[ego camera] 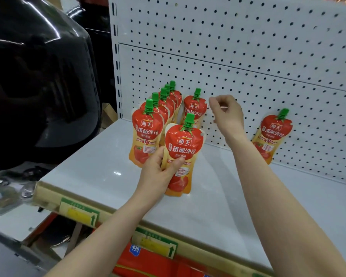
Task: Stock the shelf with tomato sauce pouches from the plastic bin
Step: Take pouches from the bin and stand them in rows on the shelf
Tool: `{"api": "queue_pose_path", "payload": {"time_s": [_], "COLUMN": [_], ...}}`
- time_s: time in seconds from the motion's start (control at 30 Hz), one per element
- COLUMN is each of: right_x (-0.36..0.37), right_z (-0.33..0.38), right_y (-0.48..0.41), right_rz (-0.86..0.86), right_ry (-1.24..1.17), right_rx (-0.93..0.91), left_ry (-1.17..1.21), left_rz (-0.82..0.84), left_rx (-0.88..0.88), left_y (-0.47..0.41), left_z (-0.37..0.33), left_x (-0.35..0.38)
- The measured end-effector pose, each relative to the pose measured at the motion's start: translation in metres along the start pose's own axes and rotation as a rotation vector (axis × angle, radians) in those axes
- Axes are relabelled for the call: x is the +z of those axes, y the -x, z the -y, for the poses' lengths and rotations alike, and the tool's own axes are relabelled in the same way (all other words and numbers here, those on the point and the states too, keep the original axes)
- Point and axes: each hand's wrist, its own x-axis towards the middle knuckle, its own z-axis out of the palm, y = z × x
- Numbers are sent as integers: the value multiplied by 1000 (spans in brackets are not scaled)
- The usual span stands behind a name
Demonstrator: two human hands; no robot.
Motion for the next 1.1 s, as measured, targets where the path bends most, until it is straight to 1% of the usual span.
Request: {"api": "queue_pose_path", "payload": {"time_s": [0.07, 0.1, 0.13, 0.17, 0.2, 0.3, 0.4, 0.47, 0.53, 0.6, 0.7, 0.77, 0.83, 0.97, 1.1], "right_x": [-24, -34, -42, -46, -47, -47, -51, -51, -47, -39, -23, -13, -5, 10, 19], "right_z": [18, 24, 26, 26, 24, 15, 6, -1, -6, -13, -22, -24, -24, -28, -30], "right_y": [24, 36, 46, 54, 59, 62, 53, 44, 36, 30, 19, 11, 3, -13, -28], "right_rz": [369, 541, 657, 711, 704, 549, 438, 351, 272, 222, 182, 154, 145, 160, 156], "right_ry": [-159, -165, -126, -81, -61, -110, -130, -110, -65, -29, -4, -17, -8, 9, -25], "right_rx": [106, 131, 117, 82, 48, 13, 14, 6, -15, -42, -70, -56, -81, -138, -113], "left_ry": [31, 37, 32, 21, 18, -10, -81, -198, -386, -537, -705, -801, -860, -917, -922], "left_rz": [-17, -23, -25, -22, -14, 24, 36, 39, 54, 110, 190, 215, 225, 207, 181], "left_rx": [-6, -8, -8, -5, -5, -5, 18, 46, 73, 45, -41, -67, -105, -127, -112], "left_y": [-2, -3, -4, -6, -7, -9, -9, -8, -9, -11, -19, -28, -41, -63, -77], "left_z": [2, 3, 3, 3, 3, 3, 6, 10, 17, 24, 33, 36, 38, 44, 50], "left_x": [5, 8, 12, 15, 19, 27, 29, 27, 24, 23, 27, 31, 36, 43, 45]}}
